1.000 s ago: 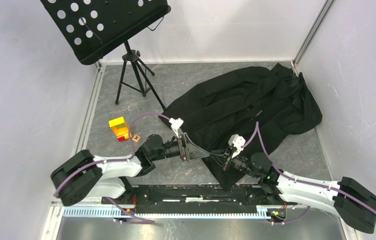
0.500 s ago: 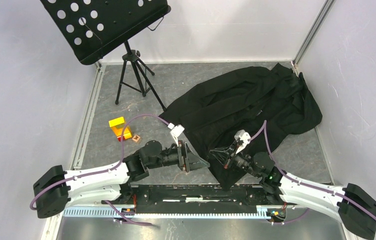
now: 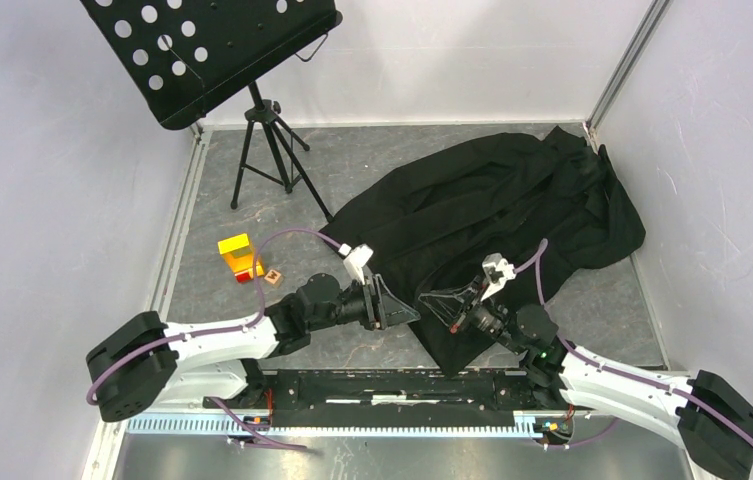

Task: Zip up the jacket

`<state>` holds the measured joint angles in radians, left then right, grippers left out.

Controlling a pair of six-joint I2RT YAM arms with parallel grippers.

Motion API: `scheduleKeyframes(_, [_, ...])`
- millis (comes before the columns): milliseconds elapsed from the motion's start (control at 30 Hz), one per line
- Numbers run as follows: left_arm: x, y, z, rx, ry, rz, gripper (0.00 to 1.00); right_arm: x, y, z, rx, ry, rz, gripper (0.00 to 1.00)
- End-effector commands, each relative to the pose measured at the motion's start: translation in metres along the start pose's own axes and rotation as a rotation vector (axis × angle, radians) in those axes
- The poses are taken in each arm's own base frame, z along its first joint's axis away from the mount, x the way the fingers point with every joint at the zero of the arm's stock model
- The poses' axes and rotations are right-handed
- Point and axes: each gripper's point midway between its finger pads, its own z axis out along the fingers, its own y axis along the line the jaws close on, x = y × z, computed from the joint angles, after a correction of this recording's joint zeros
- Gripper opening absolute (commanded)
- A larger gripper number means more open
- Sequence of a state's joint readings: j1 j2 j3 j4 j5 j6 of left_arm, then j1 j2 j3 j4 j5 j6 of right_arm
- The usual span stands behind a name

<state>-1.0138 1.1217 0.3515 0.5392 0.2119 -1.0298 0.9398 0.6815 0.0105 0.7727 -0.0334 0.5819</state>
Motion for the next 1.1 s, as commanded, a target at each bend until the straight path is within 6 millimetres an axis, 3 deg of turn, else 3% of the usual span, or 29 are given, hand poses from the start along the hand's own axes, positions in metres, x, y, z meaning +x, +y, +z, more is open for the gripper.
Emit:
scheduleKeyframes(0, [-0.013, -0.018, 0.003, 0.095, -0.059, -0.018, 0.57, 0.014, -0.005, -0.016, -0.011, -0.03, 0.098, 0.0])
scheduleKeyframes(367, [-0.011, -0.019, 0.008, 0.114, -0.045, -0.008, 0.38, 0.022, -0.01, -0.02, 0.006, -0.019, 0.143, 0.0])
scheduleKeyframes(533, [-0.008, -0.008, 0.012, 0.075, -0.038, 0.017, 0.05, 0.028, -0.015, -0.019, 0.039, 0.007, 0.175, 0.0])
scheduleKeyframes(600, [-0.007, 0.002, 0.013, 0.032, -0.032, 0.042, 0.02, 0.038, -0.021, -0.018, 0.077, 0.057, 0.181, 0.01])
scheduleKeyframes(800, [-0.003, 0.022, 0.009, -0.066, 0.011, 0.183, 0.02, 0.065, -0.04, -0.024, 0.227, 0.236, 0.228, 0.27])
scheduleKeyframes(933, [0.001, 0.032, 0.006, -0.115, 0.055, 0.261, 0.02, 0.067, -0.039, -0.025, 0.27, 0.32, 0.267, 0.47])
scheduleKeyframes(1000, [0.003, 0.034, 0.006, -0.121, 0.072, 0.284, 0.02, 0.07, -0.038, -0.027, 0.276, 0.353, 0.331, 0.65])
scheduleKeyframes(1067, [0.004, 0.034, 0.006, -0.117, 0.082, 0.294, 0.02, 0.067, -0.036, -0.026, 0.255, 0.353, 0.4, 0.74])
